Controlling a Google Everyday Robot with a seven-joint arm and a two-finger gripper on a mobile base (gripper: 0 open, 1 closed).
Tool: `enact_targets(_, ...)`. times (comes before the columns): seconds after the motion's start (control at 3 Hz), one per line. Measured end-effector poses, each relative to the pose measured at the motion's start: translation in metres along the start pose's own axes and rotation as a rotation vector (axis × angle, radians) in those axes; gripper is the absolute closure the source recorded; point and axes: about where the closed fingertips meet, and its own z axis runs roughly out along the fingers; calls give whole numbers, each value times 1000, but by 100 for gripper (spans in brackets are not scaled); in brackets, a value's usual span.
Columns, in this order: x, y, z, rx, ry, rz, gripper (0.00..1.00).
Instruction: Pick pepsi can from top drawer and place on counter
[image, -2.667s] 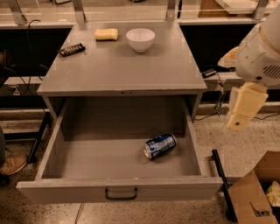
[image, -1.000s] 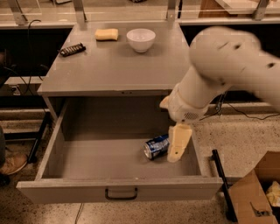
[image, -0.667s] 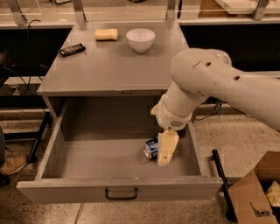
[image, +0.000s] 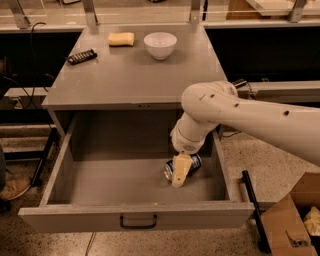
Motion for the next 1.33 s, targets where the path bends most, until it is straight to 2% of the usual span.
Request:
enact_targets(0.33, 0, 0, 0, 0, 0, 0, 0)
enact_targets(0.67, 22, -1, 5, 11, 34, 47, 0)
enact_targets(1.33, 52, -8, 29, 2, 92, 90, 0)
